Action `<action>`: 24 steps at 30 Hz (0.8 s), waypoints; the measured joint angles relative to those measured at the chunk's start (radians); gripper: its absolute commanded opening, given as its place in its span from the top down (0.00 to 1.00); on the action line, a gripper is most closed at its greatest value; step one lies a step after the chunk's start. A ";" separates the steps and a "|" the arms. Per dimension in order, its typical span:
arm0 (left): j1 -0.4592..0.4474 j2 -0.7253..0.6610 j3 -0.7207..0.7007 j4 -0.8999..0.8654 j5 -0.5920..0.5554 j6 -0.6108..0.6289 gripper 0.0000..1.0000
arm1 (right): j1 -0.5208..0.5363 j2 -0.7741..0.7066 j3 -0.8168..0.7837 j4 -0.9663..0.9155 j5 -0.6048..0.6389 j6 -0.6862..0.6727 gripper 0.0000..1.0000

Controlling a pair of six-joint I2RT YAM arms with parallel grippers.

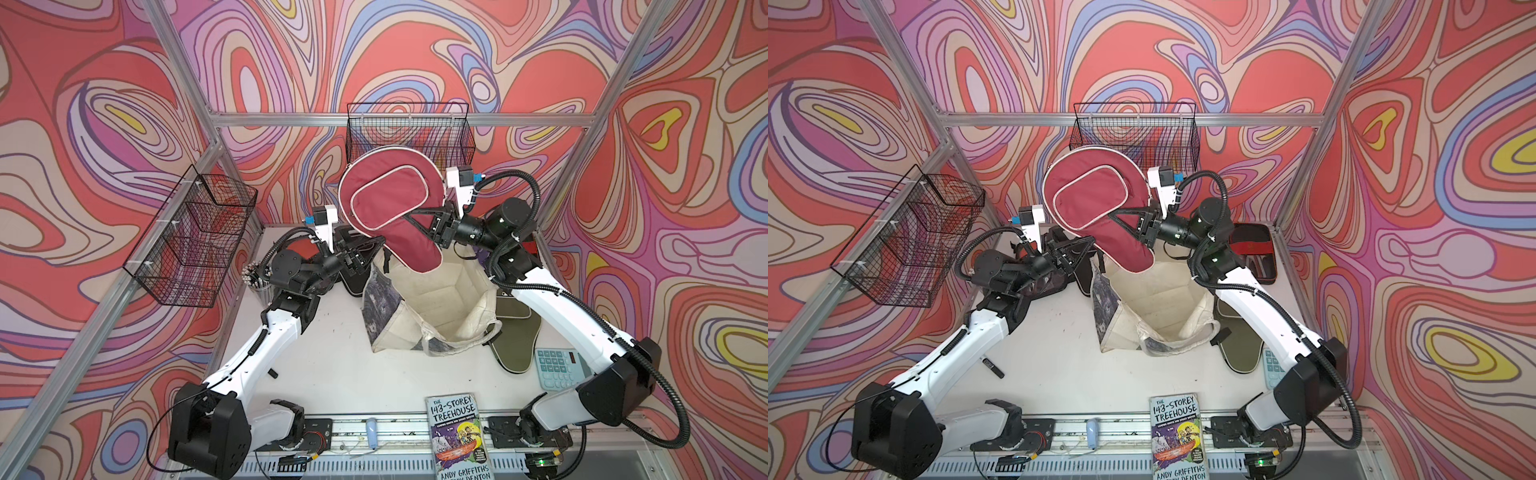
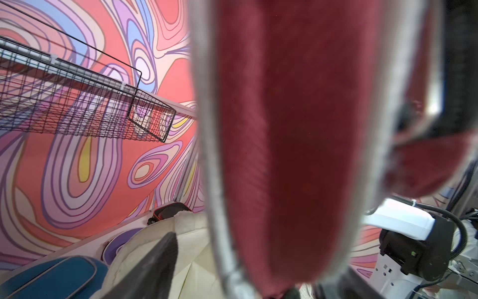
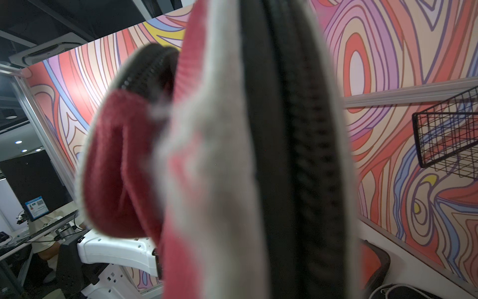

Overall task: Remove the ping pong set from the canvas bag
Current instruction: Pick up the ping pong set from the canvas bag.

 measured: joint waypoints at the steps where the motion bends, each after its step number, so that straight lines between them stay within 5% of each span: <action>1: 0.000 0.000 0.000 0.009 0.005 -0.010 0.36 | 0.003 0.000 -0.003 0.002 0.010 0.002 1.00; 8: 0.002 -0.029 0.001 0.019 0.013 -0.048 0.37 | 0.025 0.014 -0.032 0.006 0.037 0.011 1.00; 14: 0.006 -0.045 0.001 0.014 0.015 -0.081 0.97 | 0.037 0.020 -0.032 0.034 0.036 0.031 1.00; 19: 0.007 -0.109 0.028 -0.068 0.045 -0.061 1.00 | 0.046 0.016 -0.013 0.040 0.001 0.059 1.00; 24: 0.030 -0.216 0.172 -0.481 0.034 0.124 1.00 | 0.067 0.017 0.137 -0.254 0.034 -0.133 0.24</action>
